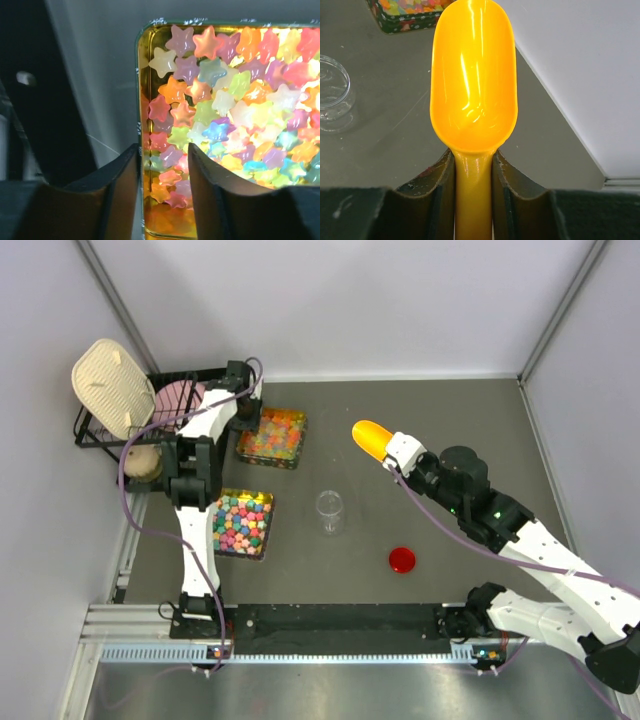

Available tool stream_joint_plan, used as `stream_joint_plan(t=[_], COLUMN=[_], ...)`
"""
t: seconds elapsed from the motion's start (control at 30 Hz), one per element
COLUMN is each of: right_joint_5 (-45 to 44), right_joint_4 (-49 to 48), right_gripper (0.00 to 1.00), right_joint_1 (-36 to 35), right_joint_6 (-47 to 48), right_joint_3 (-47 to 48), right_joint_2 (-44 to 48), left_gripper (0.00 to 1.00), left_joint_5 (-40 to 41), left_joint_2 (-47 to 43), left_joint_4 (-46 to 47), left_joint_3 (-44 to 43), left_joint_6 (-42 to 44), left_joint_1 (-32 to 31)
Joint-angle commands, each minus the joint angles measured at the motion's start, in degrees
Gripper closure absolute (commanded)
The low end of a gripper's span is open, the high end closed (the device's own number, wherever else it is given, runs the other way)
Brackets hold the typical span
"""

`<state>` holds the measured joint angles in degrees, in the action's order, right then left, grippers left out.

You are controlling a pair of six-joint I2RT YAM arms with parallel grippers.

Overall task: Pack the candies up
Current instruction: Pick up the storage box at the center of the board.

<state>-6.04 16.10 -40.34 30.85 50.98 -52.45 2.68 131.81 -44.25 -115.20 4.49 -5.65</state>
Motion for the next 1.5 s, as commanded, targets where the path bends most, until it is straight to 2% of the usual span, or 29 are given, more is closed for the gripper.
stream_joint_plan(t=[0.0,0.23,0.37,0.47,0.6,0.73,1.07,1.13,1.3,1.47], right_joint_5=[0.3,0.4,0.4,0.5,0.5,0.7,0.9,0.9,1.0,1.1], right_joint_4=[-1.8,-1.7,-1.8,-1.7,-1.6,-1.7,-1.7,-1.7,-1.7,-1.7], right_gripper=[1.00,1.00,1.00,1.00,1.00,1.00,1.00,1.00,1.00,1.00], right_joint_1=[0.4,0.3,0.3,0.4,0.4,0.4,0.3,0.3,0.3,0.3], right_joint_6=[-0.9,-0.8,-0.8,-0.9,-0.8,-0.7,-0.5,-0.5,-0.5,-0.5], right_joint_3=[-0.3,-0.3,-0.2,-0.3,-0.4,-0.5,-0.6,-0.6,-0.7,-0.7], right_joint_2=[1.4,1.3,1.2,1.2,1.1,0.9,0.3,0.2,0.3,0.3], left_gripper=[0.57,0.59,0.49,0.41,0.38,0.37,0.39,0.45,0.48,0.57], left_joint_5=[-6.5,-8.1,-7.6,-5.4,-4.3,-4.6,2.4,2.8,4.0,5.1], left_joint_2=[-1.3,-4.1,-5.0,-3.2,0.0,0.6,3.7,4.0,4.9,5.5], left_joint_4=[-5.0,-4.1,-2.0,-2.0,-2.6,-2.2,-1.3,-0.9,-0.8,-0.8], left_joint_3=[-1.3,2.2,1.3,-2.5,-7.0,-8.0,-10.4,-10.5,-11.0,-10.8], left_joint_6=[-3.8,-4.3,-4.3,-4.3,-4.0,-3.5,-1.3,-0.9,-0.5,0.1], left_joint_1=[-0.3,-1.7,-2.0,-1.9,-1.9,-1.9,-1.7,-1.6,-1.2,-1.1])
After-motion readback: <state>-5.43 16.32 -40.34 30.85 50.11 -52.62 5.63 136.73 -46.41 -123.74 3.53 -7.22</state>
